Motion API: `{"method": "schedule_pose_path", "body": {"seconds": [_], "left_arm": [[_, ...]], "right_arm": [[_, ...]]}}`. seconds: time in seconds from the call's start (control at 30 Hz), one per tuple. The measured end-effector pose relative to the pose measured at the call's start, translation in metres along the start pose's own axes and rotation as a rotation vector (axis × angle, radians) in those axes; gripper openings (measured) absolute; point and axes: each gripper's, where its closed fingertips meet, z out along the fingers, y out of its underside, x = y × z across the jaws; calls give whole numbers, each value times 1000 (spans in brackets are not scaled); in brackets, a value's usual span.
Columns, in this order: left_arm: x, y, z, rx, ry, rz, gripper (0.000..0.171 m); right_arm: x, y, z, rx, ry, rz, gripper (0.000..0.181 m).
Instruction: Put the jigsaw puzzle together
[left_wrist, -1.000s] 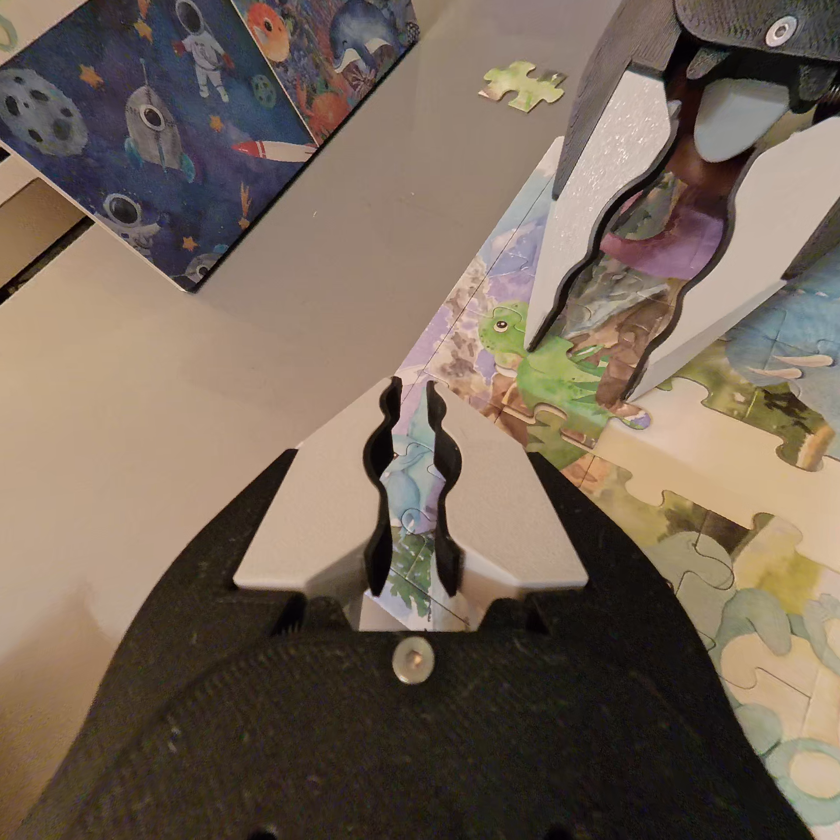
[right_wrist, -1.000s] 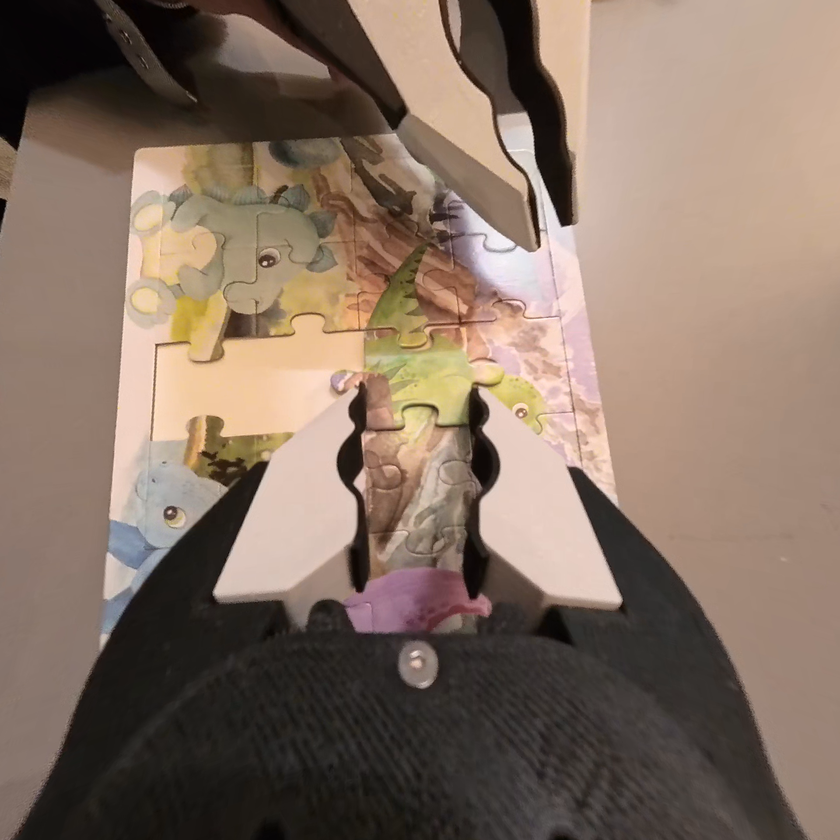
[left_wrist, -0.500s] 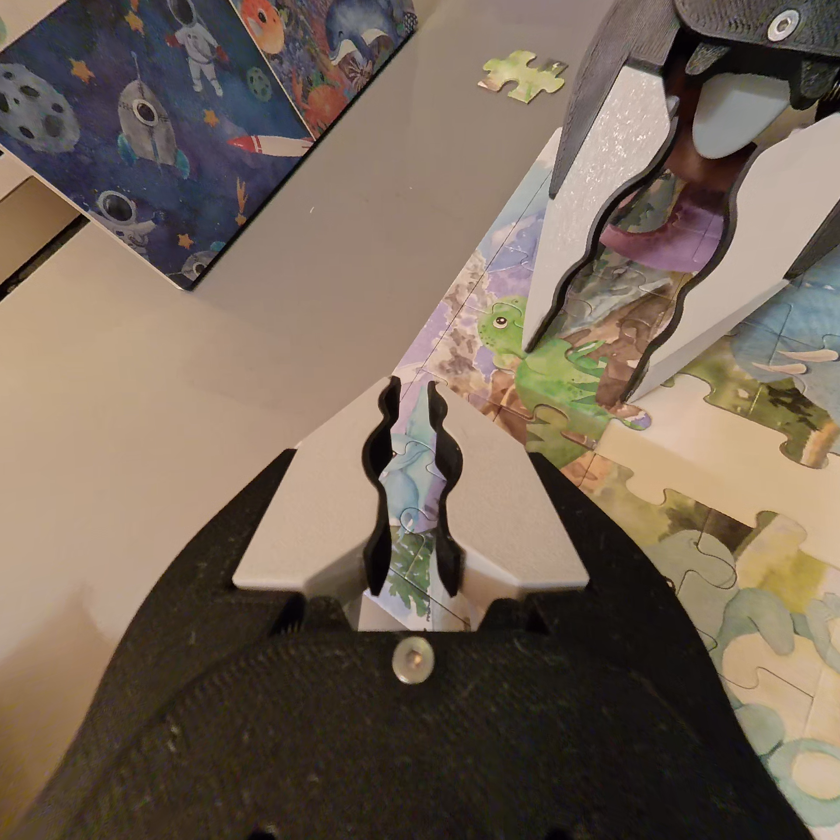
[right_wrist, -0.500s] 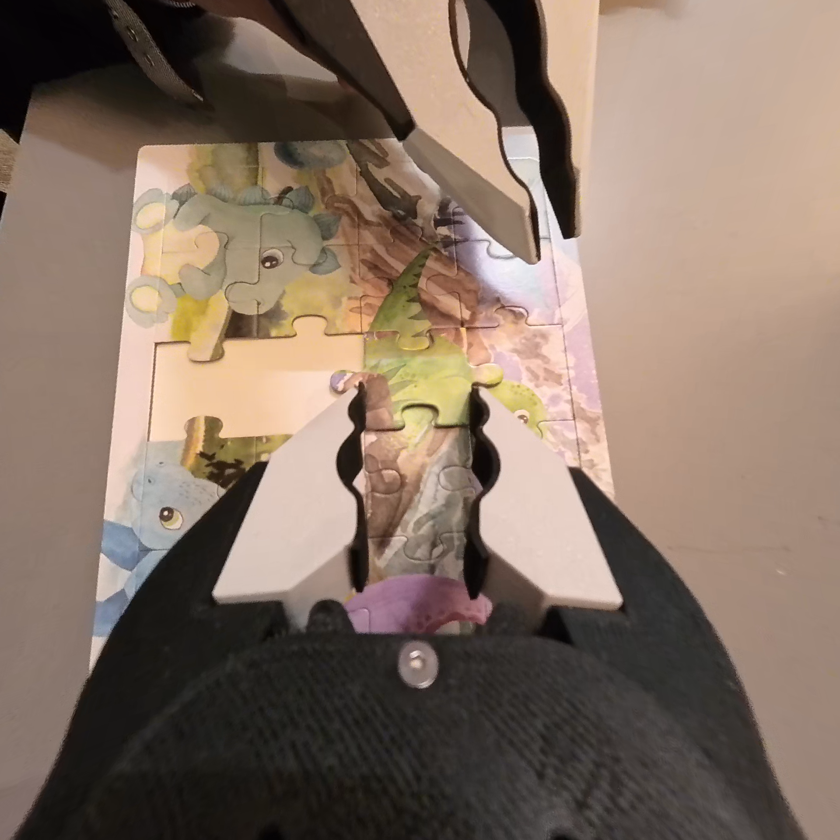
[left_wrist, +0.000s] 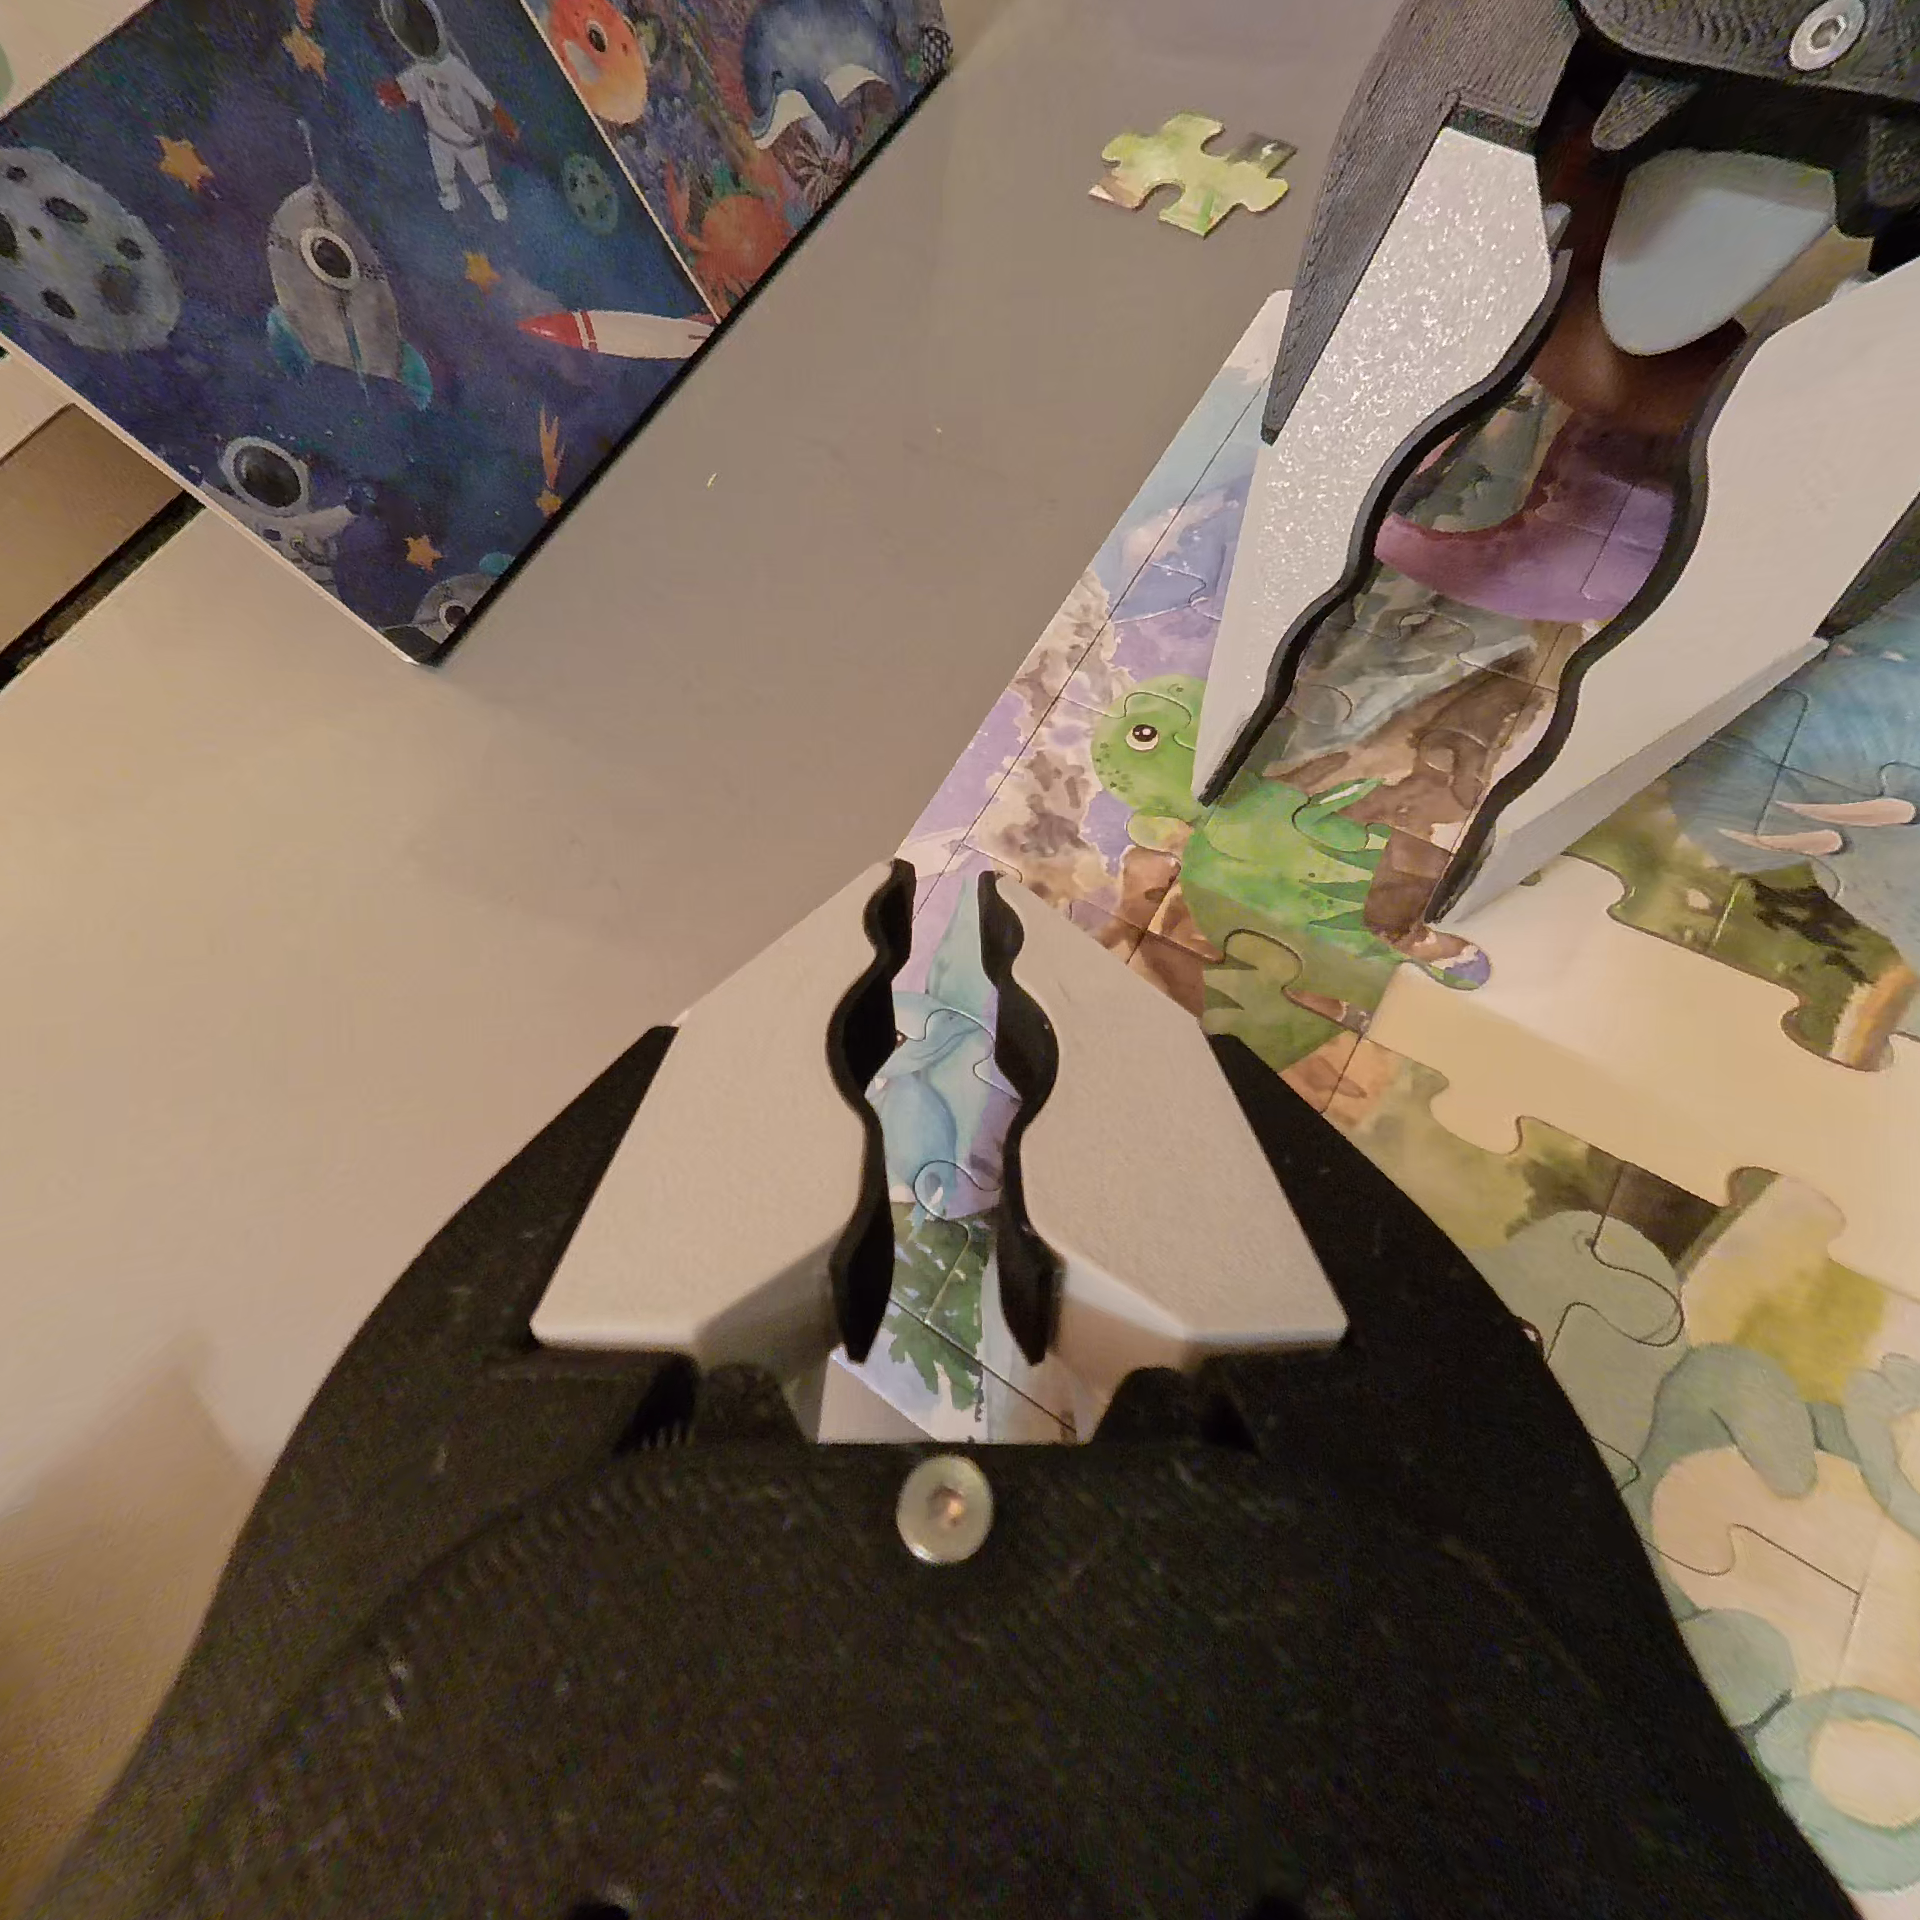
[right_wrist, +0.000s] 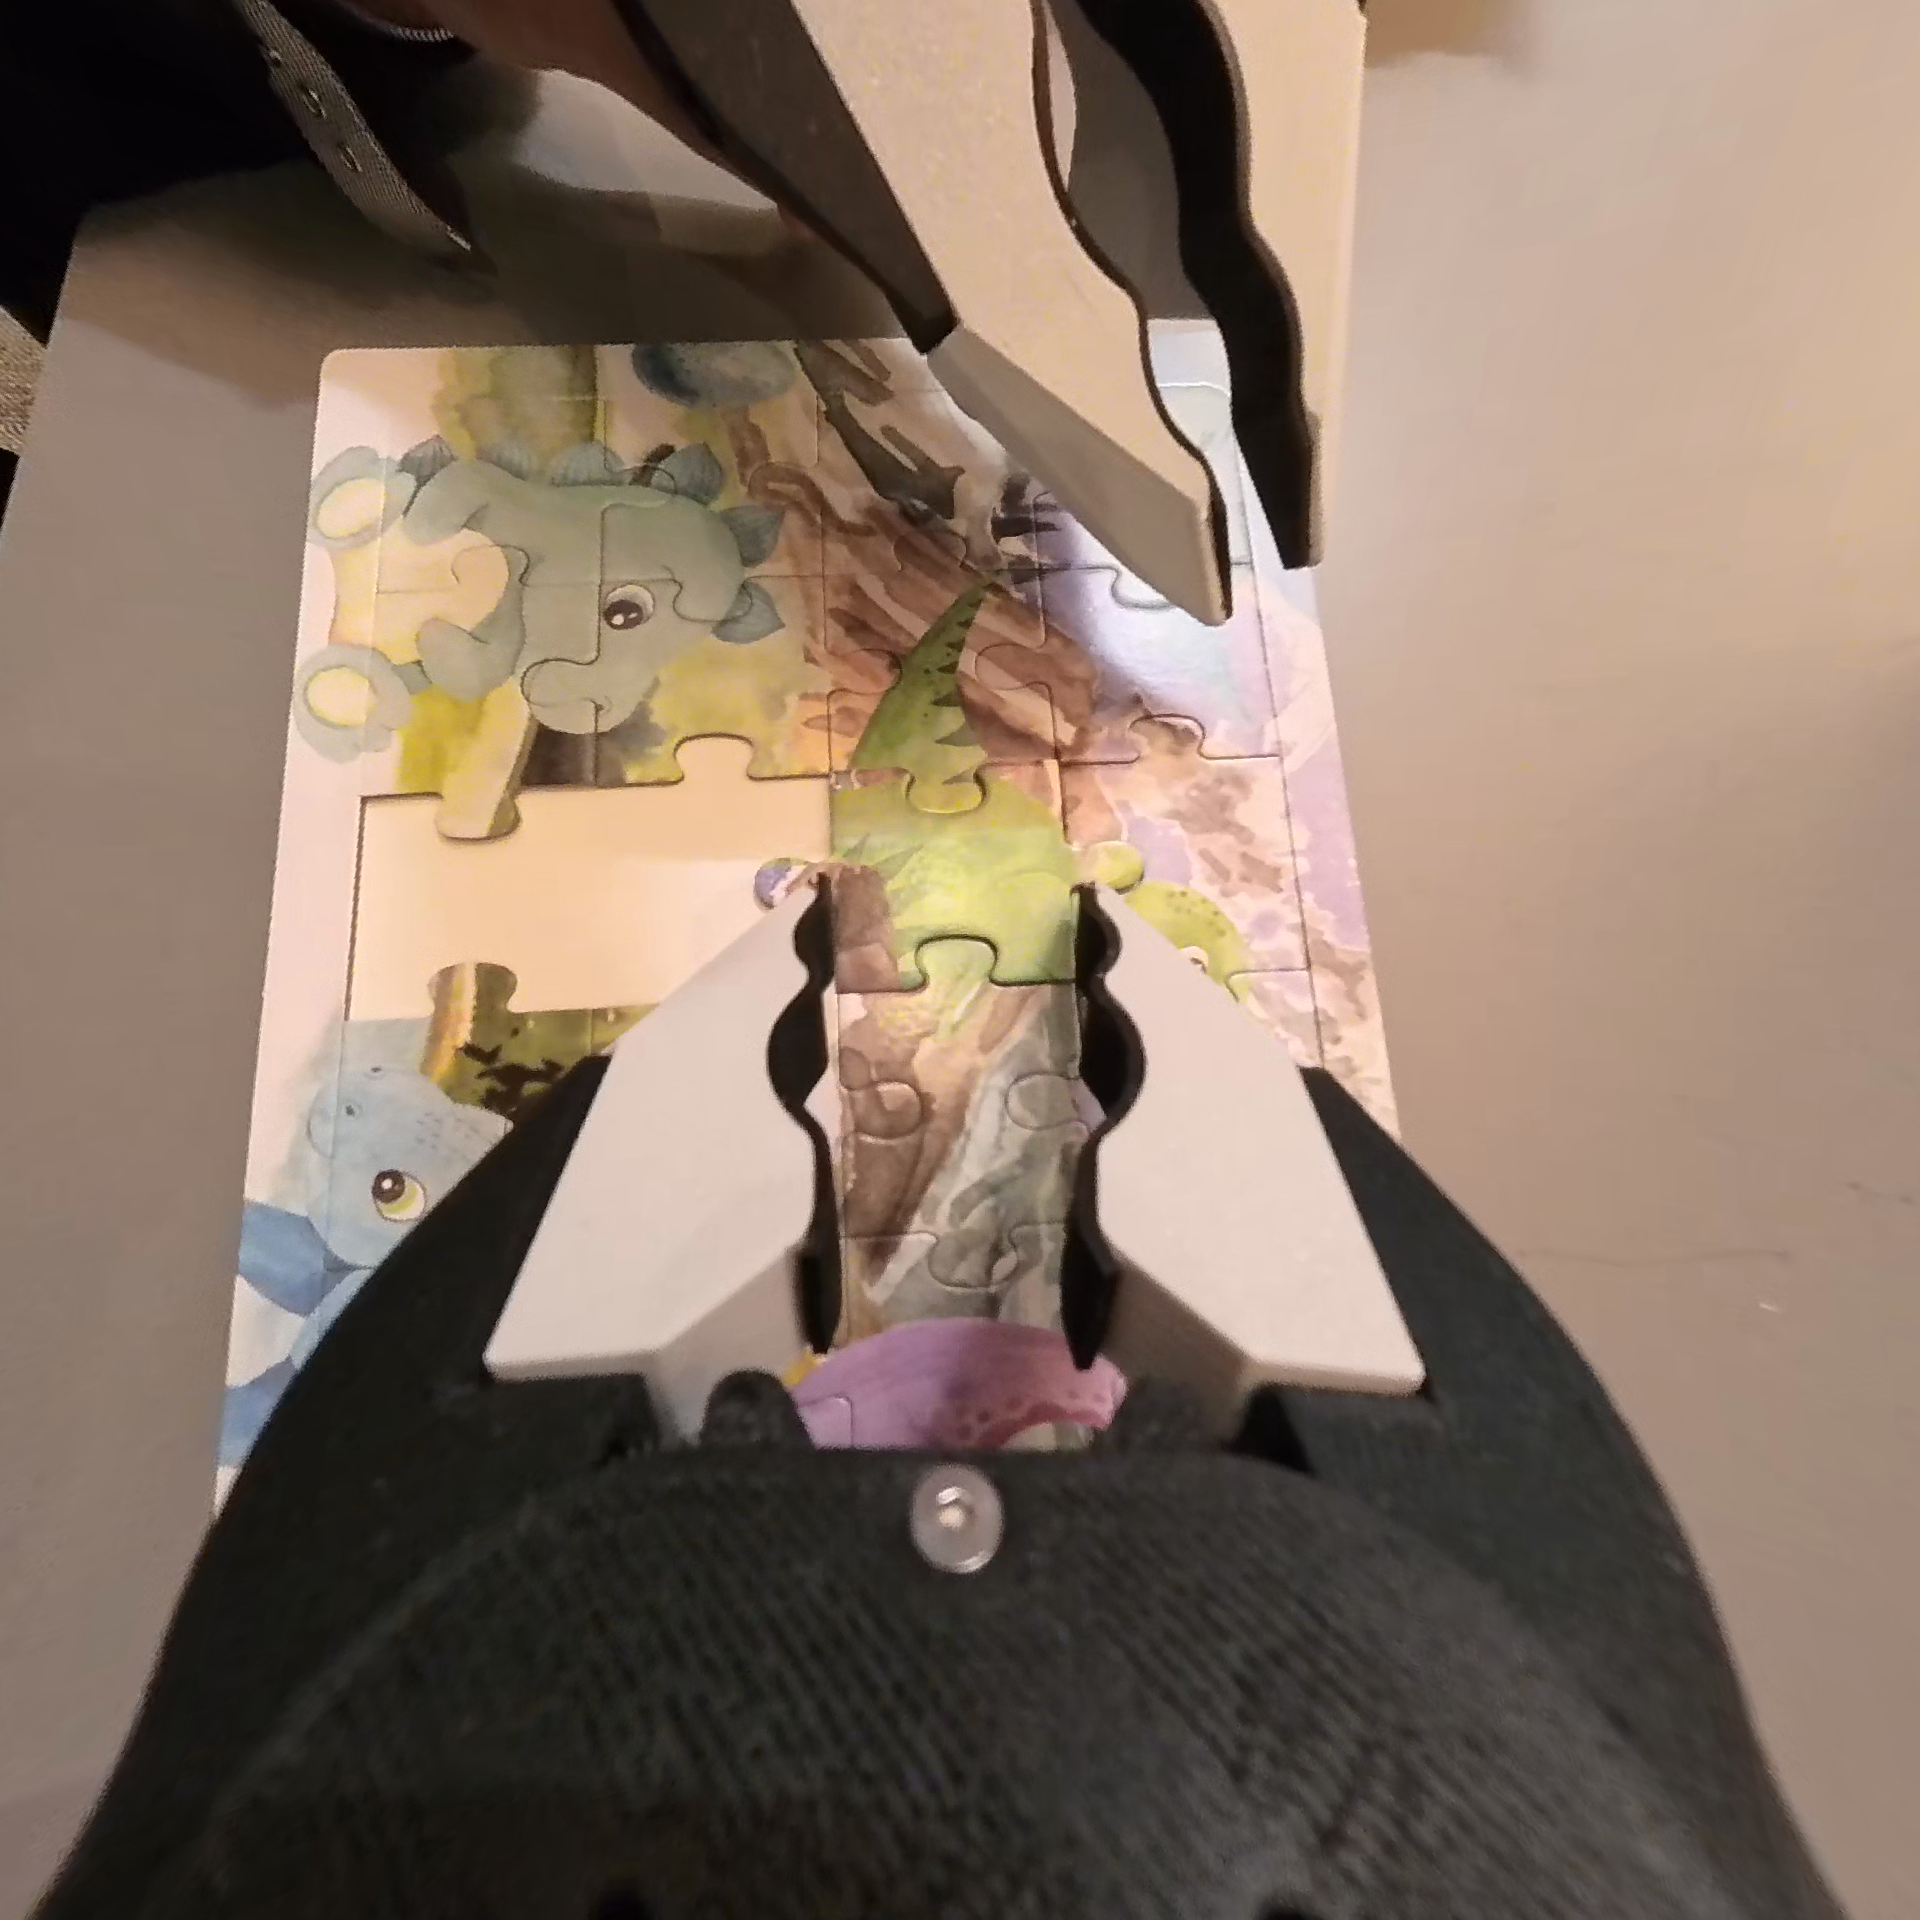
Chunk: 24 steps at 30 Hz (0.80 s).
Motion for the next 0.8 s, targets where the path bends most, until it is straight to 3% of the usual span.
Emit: {"method": "schedule_pose_path", "body": {"seconds": [0.27, 0.53, 0.8], "left_arm": [[23, -3, 2, 12, 110, 47, 17], [40, 13, 7, -89, 210, 29, 19], [38, 16, 10, -106, 177, 64, 23]], "right_arm": [[-9, -11, 5, 27, -19, -12, 45], [-9, -5, 8, 3, -19, 6, 44], [-9, -3, 7, -1, -9, 18, 44]]}}
